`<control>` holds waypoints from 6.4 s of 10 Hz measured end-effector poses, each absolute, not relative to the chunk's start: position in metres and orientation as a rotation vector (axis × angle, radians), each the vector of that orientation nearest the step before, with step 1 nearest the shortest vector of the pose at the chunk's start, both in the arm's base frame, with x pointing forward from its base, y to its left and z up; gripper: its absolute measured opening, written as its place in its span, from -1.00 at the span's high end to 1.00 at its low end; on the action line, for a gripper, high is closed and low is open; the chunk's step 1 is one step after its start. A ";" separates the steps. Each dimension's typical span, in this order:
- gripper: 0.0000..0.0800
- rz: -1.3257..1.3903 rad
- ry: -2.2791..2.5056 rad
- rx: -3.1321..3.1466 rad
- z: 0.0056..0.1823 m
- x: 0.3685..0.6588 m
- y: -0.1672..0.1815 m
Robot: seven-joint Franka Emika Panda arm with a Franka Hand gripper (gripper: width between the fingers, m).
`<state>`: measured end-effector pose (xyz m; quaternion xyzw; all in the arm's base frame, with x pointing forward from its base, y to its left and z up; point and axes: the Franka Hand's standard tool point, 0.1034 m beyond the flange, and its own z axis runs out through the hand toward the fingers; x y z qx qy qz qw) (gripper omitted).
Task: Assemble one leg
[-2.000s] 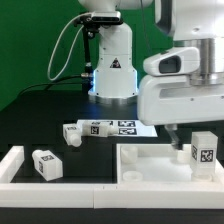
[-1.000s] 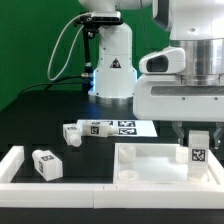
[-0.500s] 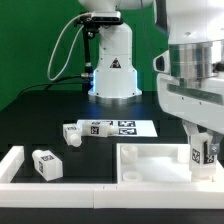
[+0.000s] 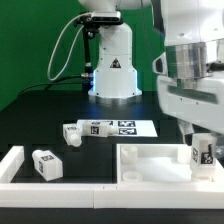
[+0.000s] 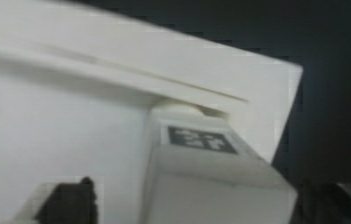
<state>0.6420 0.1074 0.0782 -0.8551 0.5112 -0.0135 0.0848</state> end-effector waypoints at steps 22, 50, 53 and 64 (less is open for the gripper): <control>0.26 0.022 1.989 -2.173 0.074 0.641 0.120; -0.54 -0.048 1.871 -2.312 0.071 0.639 0.116; -0.62 -0.072 1.405 -2.653 0.068 0.633 0.121; 0.28 -0.166 0.833 -2.955 0.074 0.644 0.109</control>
Offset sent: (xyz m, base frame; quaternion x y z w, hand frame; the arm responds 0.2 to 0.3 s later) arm 0.0000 0.0000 0.0000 0.0000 0.0000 -0.1938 0.9810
